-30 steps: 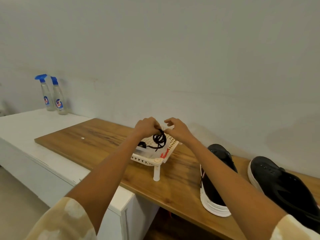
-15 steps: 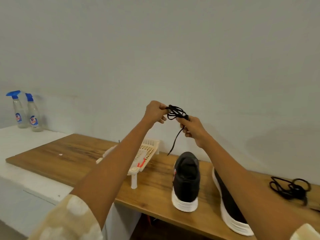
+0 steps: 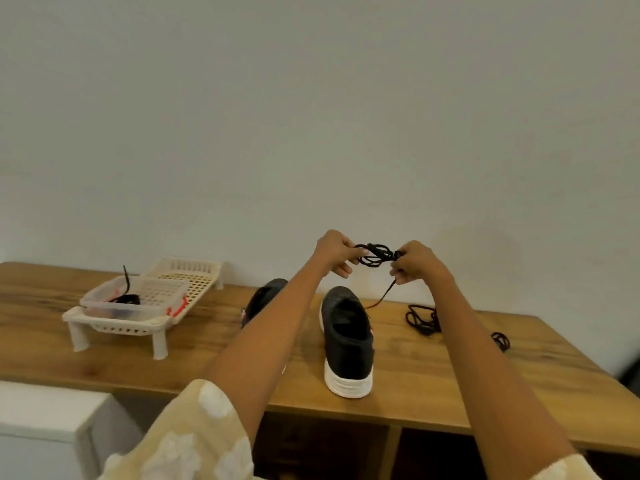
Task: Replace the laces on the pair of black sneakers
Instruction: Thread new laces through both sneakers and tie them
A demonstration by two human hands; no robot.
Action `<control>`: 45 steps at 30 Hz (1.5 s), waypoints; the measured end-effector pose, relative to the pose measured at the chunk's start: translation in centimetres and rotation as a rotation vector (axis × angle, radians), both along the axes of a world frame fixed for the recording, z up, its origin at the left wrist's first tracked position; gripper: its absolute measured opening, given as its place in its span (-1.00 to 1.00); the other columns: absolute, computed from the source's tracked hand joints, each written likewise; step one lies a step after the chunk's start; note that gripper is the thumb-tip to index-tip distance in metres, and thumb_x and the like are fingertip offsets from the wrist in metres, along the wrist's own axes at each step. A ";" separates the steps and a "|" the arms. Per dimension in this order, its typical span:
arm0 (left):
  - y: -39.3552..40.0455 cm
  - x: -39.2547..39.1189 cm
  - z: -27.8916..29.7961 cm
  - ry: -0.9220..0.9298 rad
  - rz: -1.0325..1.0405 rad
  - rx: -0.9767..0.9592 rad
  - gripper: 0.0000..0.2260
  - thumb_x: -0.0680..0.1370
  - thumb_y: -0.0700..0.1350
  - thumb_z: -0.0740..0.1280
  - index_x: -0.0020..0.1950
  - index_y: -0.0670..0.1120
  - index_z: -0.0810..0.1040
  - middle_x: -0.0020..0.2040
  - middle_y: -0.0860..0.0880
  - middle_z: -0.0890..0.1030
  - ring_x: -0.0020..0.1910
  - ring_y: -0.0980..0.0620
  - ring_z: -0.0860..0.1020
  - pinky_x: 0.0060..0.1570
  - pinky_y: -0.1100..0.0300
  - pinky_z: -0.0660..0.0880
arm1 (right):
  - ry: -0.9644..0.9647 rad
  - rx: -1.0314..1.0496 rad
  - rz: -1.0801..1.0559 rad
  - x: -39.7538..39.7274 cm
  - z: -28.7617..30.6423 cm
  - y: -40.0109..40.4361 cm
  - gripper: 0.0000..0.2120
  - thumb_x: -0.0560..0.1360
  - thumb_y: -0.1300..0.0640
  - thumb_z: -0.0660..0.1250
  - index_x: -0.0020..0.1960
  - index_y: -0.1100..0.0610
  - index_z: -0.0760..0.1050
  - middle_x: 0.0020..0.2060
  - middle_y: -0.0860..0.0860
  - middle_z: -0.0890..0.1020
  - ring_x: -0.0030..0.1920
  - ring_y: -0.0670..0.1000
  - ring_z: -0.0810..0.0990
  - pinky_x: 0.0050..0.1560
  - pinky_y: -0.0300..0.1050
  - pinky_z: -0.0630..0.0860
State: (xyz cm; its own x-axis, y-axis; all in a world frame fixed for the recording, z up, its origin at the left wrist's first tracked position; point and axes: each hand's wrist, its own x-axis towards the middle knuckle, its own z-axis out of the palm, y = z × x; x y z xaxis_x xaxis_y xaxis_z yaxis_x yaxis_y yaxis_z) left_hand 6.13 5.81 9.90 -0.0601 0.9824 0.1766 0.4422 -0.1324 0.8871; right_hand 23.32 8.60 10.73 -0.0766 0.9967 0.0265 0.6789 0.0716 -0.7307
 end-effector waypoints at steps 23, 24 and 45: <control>7.7 4.9 -6.7 0.524 0.054 0.003 -0.72 0.53 -0.19 0.30 0.23 -0.05 0.53 0.26 -0.10 0.50 0.26 -0.10 0.44 0.23 0.02 0.37 | -0.022 0.067 -0.096 0.4 -6.1 4.6 -0.95 0.53 0.23 0.31 -0.09 0.21 0.53 -0.26 0.08 0.64 -0.26 -0.02 0.58 -0.27 -0.18 0.54; 7.6 5.1 -6.6 0.386 -0.042 -0.036 -0.72 0.52 -0.20 0.32 0.24 -0.10 0.52 0.23 -0.13 0.53 0.24 -0.11 0.47 0.22 0.03 0.39 | 0.084 0.059 -0.060 0.3 -6.2 4.4 -0.94 0.53 0.24 0.29 -0.11 0.20 0.52 -0.30 0.08 0.61 -0.31 -0.04 0.54 -0.33 -0.22 0.50; 5.9 7.1 -7.6 0.883 -0.357 -0.220 -0.32 0.48 0.09 0.40 0.51 -0.01 0.18 0.48 -0.09 0.29 0.45 -0.13 0.25 0.44 -0.13 0.13 | 1.137 0.370 0.108 1.8 -4.5 1.8 -0.91 0.60 0.25 0.21 0.08 0.16 0.46 -0.22 0.05 0.59 -0.21 -0.04 0.58 -0.09 -0.17 0.58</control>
